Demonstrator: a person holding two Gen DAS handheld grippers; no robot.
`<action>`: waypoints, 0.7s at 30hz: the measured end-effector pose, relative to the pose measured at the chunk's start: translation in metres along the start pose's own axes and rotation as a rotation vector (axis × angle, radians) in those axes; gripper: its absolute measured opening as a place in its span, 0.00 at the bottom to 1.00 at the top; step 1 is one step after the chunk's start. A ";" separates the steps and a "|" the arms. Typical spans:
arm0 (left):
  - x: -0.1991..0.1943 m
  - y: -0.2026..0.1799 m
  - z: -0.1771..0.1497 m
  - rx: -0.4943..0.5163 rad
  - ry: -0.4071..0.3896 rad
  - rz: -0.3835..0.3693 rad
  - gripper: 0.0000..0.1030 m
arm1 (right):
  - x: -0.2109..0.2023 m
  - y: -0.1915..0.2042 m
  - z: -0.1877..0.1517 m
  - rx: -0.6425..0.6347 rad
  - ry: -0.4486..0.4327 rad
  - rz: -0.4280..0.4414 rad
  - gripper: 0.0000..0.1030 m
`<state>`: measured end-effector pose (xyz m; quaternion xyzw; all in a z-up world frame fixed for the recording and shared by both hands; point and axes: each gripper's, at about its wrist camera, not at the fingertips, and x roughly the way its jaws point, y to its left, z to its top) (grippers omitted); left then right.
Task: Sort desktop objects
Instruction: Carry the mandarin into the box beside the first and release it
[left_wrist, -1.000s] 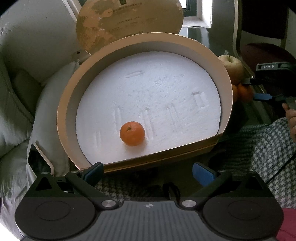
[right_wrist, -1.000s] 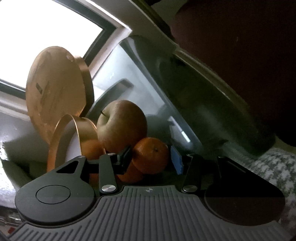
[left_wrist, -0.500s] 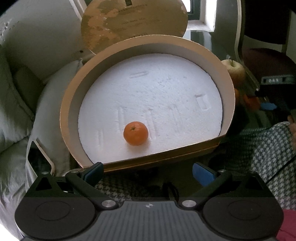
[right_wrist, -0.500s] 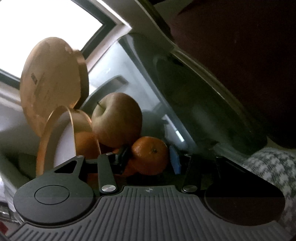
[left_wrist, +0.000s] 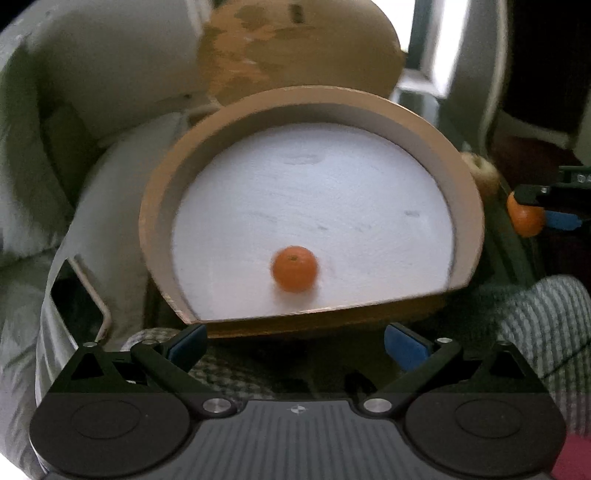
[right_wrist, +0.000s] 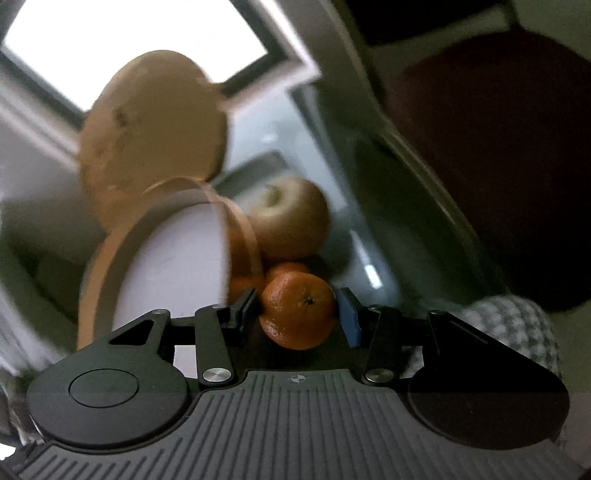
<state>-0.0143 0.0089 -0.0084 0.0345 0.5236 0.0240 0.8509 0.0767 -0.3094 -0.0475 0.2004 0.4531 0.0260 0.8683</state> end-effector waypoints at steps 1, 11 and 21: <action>0.000 0.005 -0.001 -0.015 -0.002 0.005 0.99 | -0.004 0.011 0.001 -0.034 -0.009 0.012 0.47; 0.002 0.060 -0.006 -0.165 -0.017 0.054 0.99 | 0.018 0.118 -0.014 -0.333 0.056 0.106 0.47; 0.007 0.076 -0.010 -0.198 -0.006 0.043 0.99 | 0.074 0.165 -0.057 -0.587 0.238 0.025 0.47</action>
